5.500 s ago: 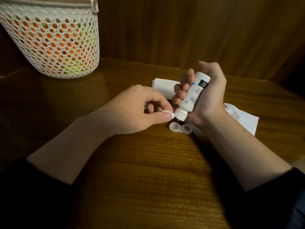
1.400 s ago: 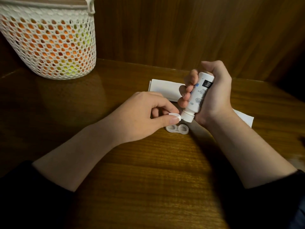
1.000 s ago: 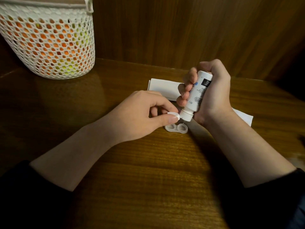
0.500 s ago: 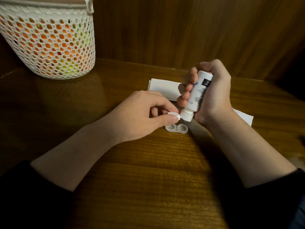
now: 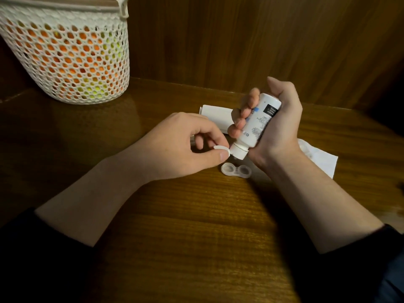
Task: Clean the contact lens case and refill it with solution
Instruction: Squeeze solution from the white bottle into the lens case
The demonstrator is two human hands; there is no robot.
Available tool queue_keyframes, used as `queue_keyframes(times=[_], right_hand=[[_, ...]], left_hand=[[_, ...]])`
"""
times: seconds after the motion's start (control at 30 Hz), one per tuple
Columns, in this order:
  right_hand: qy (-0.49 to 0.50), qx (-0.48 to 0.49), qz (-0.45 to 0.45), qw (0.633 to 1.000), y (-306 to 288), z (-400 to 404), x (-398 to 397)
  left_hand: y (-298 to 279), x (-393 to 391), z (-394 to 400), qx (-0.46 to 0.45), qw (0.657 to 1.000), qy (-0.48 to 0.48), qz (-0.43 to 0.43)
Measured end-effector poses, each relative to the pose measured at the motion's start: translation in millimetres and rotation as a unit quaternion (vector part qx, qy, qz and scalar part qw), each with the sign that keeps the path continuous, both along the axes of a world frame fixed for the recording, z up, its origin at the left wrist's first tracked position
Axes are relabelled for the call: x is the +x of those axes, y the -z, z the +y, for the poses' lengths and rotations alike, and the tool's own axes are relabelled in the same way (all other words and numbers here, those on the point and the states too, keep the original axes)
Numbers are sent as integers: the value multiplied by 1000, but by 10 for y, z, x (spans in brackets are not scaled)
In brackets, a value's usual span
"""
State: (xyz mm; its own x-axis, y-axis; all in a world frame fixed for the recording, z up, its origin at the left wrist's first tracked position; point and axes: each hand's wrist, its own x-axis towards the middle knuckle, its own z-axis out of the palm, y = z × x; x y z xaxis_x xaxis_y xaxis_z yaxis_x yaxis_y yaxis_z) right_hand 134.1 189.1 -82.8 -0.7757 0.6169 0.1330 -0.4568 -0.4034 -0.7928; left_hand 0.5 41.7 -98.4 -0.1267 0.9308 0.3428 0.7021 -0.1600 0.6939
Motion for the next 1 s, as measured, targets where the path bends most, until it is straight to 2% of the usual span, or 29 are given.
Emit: queue_keyframes(times=[1.0], right_hand=[[16,12,-18,1000,25,-40,-46]], left_hand=[[21,-48,10,-18,1000,4,-1]])
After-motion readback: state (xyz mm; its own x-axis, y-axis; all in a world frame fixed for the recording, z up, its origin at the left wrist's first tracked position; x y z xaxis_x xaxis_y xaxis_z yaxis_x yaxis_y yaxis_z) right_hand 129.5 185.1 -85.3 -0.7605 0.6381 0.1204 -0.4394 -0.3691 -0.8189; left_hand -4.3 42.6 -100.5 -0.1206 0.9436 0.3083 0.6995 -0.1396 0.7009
